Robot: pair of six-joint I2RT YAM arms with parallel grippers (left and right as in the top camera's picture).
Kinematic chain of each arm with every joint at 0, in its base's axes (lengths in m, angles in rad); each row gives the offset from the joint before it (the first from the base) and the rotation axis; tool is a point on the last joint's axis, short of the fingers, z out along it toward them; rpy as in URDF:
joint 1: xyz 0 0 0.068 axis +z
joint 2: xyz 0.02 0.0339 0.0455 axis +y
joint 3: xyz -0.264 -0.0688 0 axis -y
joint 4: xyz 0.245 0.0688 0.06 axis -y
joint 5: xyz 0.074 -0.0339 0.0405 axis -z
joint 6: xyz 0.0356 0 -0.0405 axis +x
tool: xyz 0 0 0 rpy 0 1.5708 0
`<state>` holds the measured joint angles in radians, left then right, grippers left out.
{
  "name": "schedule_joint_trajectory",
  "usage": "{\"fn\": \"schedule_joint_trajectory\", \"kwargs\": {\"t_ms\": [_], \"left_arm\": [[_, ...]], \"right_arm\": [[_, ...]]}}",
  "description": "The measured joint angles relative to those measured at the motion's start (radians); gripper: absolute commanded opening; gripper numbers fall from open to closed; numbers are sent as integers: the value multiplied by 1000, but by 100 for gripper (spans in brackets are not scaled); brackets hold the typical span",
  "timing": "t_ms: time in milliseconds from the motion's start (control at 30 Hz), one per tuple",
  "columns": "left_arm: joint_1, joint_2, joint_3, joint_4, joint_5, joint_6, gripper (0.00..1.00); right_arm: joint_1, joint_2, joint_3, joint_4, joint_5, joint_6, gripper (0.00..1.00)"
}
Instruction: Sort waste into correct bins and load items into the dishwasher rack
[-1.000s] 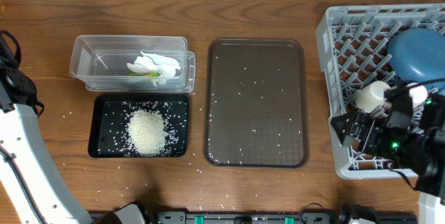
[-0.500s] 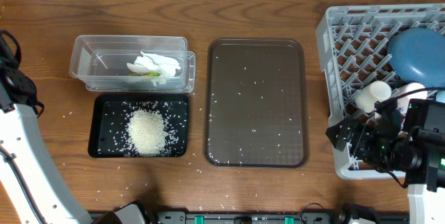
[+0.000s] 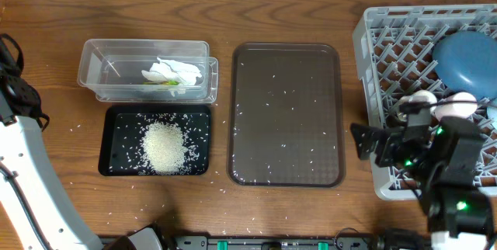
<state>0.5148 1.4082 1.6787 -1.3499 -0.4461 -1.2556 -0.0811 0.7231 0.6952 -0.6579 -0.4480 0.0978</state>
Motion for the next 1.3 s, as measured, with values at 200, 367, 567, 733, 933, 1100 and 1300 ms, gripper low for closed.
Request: {"fn": "schedule_joint_trajectory", "kwargs": {"t_ms": [200,367,567,733,933,1100,1300], "left_arm": [[0,0,0,0,0,0,91],[0,0,0,0,0,0,91],[0,0,0,0,0,0,91],[0,0,0,0,0,0,91],[0,0,0,0,0,0,91],[0,0,0,0,0,0,91],[0,0,0,0,0,0,91]], "right_arm": [[80,-242,-340,467,-9,-8,99],[107,-420,-546,726,-8,-8,99],[110,-537,-677,845,16,-8,99],[110,-600,-688,832,90,-8,99],[110,-696,-689,678,215,-8,99],[110,-709,-688,596,315,-9,99],[110,-711,-688,590,386,-54,99]]}}
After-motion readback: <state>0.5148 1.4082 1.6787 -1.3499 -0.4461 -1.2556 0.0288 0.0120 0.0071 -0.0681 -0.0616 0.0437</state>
